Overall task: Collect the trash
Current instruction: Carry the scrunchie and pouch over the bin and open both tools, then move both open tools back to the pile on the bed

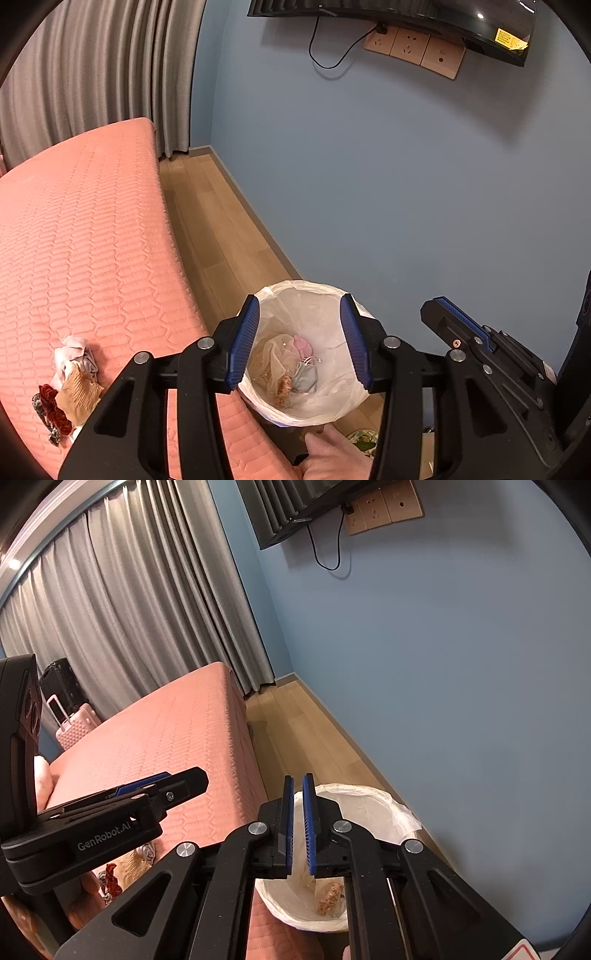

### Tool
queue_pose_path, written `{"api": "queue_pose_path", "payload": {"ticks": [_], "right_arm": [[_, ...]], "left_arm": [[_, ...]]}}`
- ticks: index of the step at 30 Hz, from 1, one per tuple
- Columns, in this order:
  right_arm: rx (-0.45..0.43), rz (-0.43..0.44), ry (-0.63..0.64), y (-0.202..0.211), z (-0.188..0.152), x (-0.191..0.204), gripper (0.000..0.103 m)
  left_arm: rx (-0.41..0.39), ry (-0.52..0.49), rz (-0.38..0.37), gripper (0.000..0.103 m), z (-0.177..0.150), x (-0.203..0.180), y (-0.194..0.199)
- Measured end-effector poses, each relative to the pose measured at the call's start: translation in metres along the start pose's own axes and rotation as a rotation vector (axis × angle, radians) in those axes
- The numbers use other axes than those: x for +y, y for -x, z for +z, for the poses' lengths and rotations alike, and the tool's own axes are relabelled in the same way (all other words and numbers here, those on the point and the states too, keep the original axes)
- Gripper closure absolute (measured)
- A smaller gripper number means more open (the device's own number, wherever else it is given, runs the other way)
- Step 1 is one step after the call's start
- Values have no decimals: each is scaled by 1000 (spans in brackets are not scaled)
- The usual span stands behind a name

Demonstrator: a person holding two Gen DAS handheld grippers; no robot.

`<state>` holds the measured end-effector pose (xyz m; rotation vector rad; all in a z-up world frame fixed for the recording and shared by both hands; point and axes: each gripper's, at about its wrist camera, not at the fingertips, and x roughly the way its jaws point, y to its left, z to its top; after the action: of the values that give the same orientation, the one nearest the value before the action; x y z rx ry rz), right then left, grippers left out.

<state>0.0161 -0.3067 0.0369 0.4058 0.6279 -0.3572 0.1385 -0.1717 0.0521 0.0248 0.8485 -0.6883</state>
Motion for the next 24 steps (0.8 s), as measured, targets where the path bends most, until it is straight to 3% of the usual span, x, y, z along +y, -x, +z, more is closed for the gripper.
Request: {"api": "queue_pose_path", "payload": {"ticks": [11,18,24], "right_arm": [[26,51,51,12,-16,38,84],[77,97,88,9,-42,72,80],[130,151,134,3,-67,111,79]], "left_arm": [[-38,51,47,59,-17,32,23],[-52,80,120,59,-38,63,38],[-47,170,190,59,-62,108,53]]}}
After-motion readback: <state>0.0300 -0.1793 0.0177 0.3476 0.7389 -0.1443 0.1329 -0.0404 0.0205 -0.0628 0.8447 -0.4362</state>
